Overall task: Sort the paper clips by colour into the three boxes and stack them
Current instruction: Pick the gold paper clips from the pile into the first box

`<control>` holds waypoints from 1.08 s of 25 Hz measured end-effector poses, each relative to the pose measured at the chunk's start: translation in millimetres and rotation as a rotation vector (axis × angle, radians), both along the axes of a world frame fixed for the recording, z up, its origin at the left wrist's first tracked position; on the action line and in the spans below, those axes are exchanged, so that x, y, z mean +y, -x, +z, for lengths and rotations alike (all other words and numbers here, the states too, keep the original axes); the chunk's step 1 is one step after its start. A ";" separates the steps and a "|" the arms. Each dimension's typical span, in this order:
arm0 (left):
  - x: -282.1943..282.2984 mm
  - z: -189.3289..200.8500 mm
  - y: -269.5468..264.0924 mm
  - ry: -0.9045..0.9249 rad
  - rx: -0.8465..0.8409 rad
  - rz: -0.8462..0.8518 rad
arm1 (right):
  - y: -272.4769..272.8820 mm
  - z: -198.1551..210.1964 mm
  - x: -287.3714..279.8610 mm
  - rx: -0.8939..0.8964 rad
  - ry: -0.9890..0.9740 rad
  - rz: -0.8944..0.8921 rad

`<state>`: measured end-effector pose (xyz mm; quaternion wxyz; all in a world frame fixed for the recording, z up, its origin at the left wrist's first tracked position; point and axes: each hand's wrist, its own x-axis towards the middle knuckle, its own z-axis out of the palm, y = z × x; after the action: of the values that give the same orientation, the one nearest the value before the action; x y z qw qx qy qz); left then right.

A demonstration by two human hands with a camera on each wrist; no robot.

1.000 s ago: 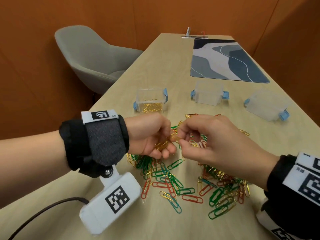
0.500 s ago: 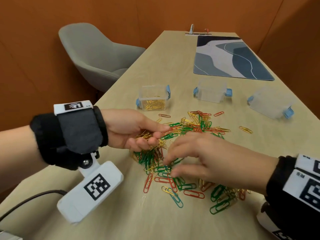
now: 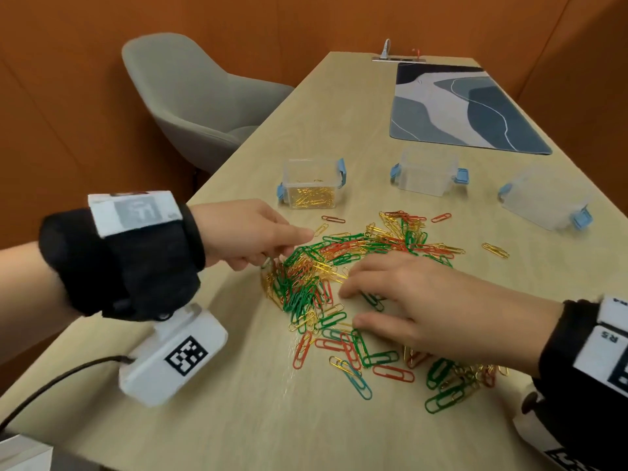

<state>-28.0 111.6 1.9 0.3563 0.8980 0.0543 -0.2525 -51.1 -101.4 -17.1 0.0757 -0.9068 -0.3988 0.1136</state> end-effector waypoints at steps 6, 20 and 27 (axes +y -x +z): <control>-14.8 -4.1 2.5 -0.406 -0.161 -0.362 | -2.6 3.1 3.3 -0.044 -0.056 -0.040; -10.7 -2.2 -14.2 -0.323 -0.399 -0.559 | -15.5 2.5 8.0 0.007 -0.038 -0.156; -10.6 -3.3 -12.9 -0.300 -0.427 -0.485 | -15.2 6.6 11.9 0.035 -0.116 -0.255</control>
<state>-15.1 101.1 -1.4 0.1535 0.9596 -0.1998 -0.1254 -36.0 -89.4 -10.4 0.1489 -0.9422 -0.2847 0.0954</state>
